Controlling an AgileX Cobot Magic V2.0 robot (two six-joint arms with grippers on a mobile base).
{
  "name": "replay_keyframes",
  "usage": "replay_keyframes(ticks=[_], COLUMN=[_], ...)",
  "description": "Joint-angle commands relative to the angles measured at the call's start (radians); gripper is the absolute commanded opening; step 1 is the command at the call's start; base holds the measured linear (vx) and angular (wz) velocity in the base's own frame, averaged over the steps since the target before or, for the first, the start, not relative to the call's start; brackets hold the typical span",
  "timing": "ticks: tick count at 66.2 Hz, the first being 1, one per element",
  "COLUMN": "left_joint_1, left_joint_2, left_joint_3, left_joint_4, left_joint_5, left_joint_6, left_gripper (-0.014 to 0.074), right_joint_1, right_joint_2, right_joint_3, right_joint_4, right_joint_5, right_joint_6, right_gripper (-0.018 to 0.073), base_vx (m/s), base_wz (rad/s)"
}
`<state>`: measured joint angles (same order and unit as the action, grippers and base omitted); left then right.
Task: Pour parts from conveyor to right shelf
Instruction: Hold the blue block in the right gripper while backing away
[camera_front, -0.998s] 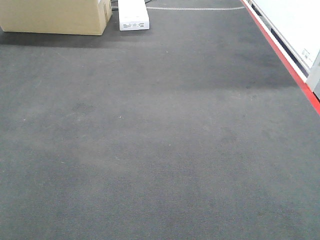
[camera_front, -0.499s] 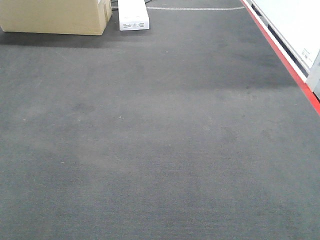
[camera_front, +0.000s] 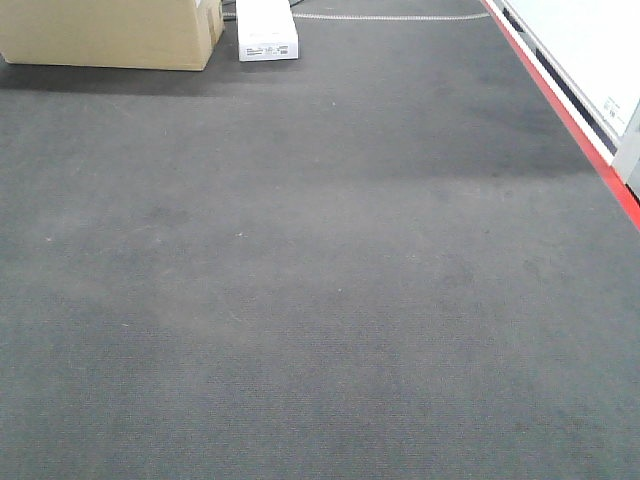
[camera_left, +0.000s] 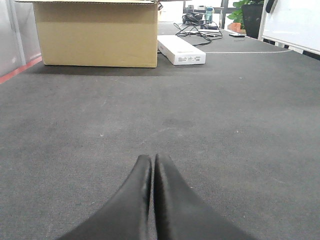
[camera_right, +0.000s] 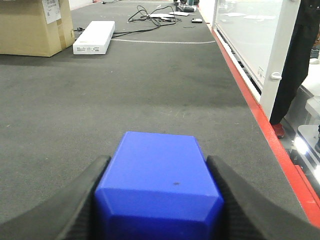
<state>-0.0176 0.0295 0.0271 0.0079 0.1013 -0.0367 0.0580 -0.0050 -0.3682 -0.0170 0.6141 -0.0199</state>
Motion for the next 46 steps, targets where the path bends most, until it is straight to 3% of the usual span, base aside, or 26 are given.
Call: replay_keyframes(ticks=[1,46], left_joint_1=[-0.007,-0.007], left_joint_2=[0.018,0.018], left_joint_3=[-0.02,-0.02], left_joint_4=[-0.008,-0.008], left_joint_5=[-0.079,-0.079], left_joint_6=[-0.008,-0.008], left_gripper=[-0.0006,-0.0006], right_joint_1=[-0.001,-0.001], right_joint_2=[0.022,0.022], right_joint_3=[-0.028,-0.028], right_joint_4=[-0.004,-0.004], right_joint_5=[-0.085,-0.077], right_joint_6=[0.001,0.001], right_gripper=[-0.0004,-0.0004], base_vx=[0.0,-0.05], base_wz=[0.0,0.02])
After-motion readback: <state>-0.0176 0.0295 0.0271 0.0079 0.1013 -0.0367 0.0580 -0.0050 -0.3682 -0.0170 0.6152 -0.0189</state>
